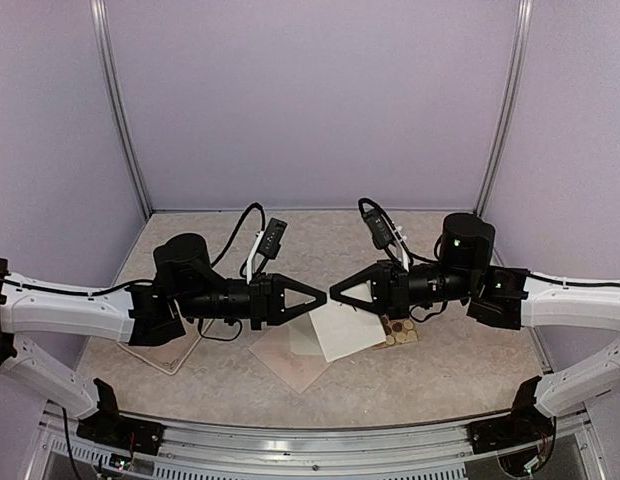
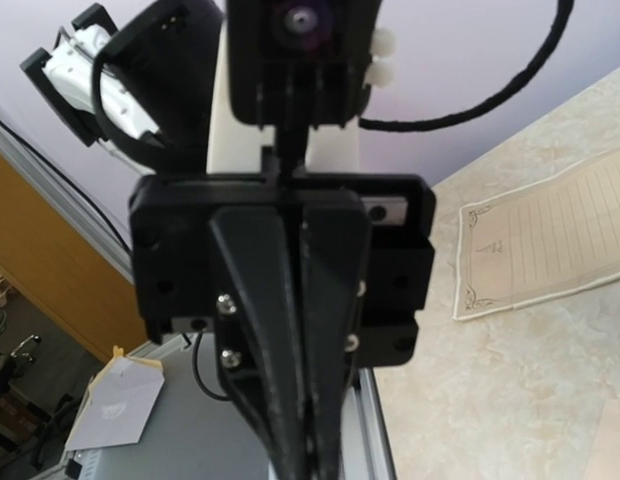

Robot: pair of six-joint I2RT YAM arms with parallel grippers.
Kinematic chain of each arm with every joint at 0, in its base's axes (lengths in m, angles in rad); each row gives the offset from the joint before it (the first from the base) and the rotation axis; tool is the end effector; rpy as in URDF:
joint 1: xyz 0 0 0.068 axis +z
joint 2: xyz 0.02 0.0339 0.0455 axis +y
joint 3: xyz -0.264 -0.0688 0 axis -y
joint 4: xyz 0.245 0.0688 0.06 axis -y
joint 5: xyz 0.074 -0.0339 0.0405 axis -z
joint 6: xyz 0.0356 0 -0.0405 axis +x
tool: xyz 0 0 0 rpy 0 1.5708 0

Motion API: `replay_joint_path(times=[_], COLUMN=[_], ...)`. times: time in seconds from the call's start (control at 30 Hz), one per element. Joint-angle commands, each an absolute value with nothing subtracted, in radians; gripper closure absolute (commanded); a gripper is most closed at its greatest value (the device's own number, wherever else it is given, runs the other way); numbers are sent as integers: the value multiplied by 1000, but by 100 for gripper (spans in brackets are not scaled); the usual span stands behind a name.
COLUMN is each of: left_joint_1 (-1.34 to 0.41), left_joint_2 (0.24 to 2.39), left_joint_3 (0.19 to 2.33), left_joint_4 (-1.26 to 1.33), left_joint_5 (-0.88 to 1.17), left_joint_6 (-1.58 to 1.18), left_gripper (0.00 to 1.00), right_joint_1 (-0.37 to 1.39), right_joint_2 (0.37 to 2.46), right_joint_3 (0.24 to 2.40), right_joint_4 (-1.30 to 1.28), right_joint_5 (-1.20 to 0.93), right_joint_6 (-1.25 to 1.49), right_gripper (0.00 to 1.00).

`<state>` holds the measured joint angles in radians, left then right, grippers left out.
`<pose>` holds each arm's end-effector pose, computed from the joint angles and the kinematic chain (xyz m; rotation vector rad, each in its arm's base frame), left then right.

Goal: Place the letter into the envelope and seal it

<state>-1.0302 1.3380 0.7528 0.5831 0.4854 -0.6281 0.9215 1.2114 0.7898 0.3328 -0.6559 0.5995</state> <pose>0.1412 -0.2674 0.2848 0.7910 1.6660 -1.6168 0.1502 0.2338 0.3061 -0.8673 1.7383 1.6270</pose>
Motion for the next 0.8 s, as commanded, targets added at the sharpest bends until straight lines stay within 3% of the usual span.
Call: replay_joint_path(times=[0.0,0.77], left_joint_1=[-1015,-1017], left_joint_2=[1284,1264], left_joint_3=[713,696], left_joint_4=[539,505], left_joint_5=[486,503], left_joint_6=[-604,-588], left_gripper=[100,100], right_joint_1=[898,845], right_joint_2=[1145,1094], right_joint_3=[773,718], right_joint_4=[315,367], right_joint_5=[-638,-657], right_joint_6=[610,687], right_gripper=[100,100])
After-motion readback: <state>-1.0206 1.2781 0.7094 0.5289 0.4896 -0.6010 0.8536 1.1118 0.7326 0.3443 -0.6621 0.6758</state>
